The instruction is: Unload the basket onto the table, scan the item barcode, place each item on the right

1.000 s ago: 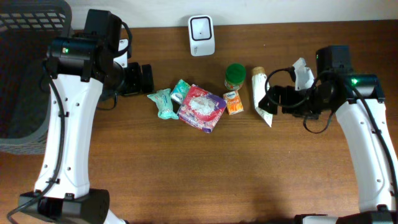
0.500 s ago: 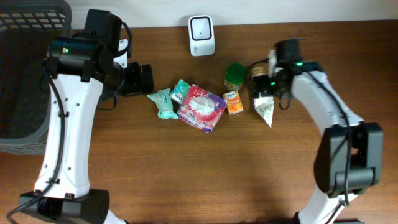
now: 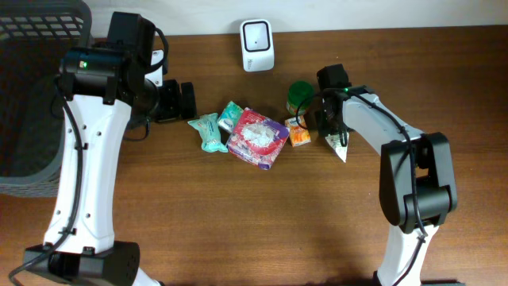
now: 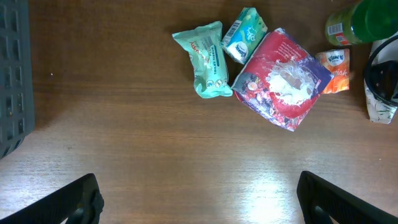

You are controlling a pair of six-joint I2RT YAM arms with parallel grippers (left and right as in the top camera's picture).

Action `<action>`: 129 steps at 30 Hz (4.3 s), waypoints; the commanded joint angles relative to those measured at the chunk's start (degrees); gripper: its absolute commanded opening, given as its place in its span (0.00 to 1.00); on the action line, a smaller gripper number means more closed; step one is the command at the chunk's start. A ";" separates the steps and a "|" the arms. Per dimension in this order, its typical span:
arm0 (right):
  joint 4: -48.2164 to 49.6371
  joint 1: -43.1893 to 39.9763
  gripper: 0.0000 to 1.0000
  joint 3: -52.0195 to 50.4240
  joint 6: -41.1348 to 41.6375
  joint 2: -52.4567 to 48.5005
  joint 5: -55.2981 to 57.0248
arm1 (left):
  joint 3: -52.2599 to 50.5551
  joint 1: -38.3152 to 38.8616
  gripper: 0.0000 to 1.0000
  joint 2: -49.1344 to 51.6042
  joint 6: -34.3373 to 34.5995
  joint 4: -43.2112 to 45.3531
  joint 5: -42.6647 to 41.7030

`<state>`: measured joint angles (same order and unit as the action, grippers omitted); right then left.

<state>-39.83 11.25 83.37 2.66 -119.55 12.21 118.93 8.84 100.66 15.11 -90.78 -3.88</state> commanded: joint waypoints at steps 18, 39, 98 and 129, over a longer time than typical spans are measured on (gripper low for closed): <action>-18.43 -13.90 0.75 11.34 2.29 0.22 -19.10 | 0.13 -0.74 0.99 -0.07 -0.87 0.07 0.24; -19.12 -4.63 0.39 9.79 15.04 0.13 2.97 | 0.13 -0.74 0.99 -0.07 -0.87 0.07 0.24; -24.74 -10.32 0.66 19.43 6.40 -6.56 -15.65 | 0.13 -0.74 0.99 -0.07 -0.87 0.07 0.24; -20.59 2.36 0.84 39.60 53.37 -17.73 -16.41 | 0.13 -0.74 0.99 -0.07 -0.87 0.07 0.24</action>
<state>-60.38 13.34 123.20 55.46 -137.19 -5.34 118.93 8.45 100.66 15.11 -90.78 -3.88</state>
